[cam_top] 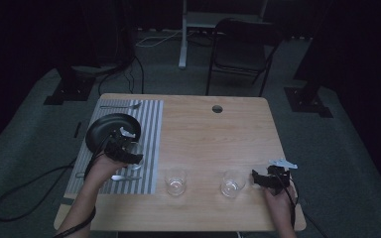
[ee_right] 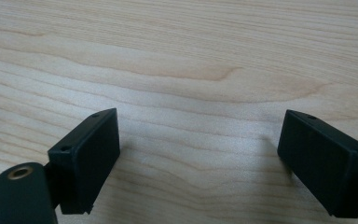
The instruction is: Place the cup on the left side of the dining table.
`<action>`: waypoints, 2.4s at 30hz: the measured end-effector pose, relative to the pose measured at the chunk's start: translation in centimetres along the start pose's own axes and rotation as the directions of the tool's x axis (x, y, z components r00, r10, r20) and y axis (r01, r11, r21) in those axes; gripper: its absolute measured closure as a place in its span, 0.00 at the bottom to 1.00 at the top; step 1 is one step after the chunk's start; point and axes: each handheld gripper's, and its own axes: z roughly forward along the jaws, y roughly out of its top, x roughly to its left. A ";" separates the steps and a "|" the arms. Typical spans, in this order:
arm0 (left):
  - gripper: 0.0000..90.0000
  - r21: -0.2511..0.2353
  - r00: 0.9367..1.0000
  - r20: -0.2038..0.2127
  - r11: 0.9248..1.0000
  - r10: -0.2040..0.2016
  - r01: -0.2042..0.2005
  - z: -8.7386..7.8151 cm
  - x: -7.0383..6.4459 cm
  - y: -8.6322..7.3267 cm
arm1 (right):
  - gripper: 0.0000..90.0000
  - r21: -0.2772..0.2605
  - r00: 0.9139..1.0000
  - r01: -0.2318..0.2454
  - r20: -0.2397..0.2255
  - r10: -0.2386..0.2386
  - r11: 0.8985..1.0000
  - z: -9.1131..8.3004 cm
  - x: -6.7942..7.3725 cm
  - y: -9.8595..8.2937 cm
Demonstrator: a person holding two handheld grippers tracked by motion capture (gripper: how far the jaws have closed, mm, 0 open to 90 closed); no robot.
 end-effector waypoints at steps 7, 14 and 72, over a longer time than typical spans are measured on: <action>0.19 -0.064 1.000 -0.014 0.998 0.004 -0.005 0.0 -0.2 -0.7 | 0.14 0.000 1.000 0.000 0.000 0.000 1.000 0.0 0.0 0.0; 0.19 -0.104 1.000 -0.011 0.995 -0.012 0.011 0.1 -0.1 -1.3 | 0.14 0.000 1.000 0.000 0.000 0.000 1.000 0.0 0.0 0.0; 0.07 -0.189 0.971 -0.083 0.961 -0.223 0.205 -1.4 0.6 -10.3 | 0.14 0.000 1.000 -0.001 0.000 0.001 1.000 0.0 0.0 0.0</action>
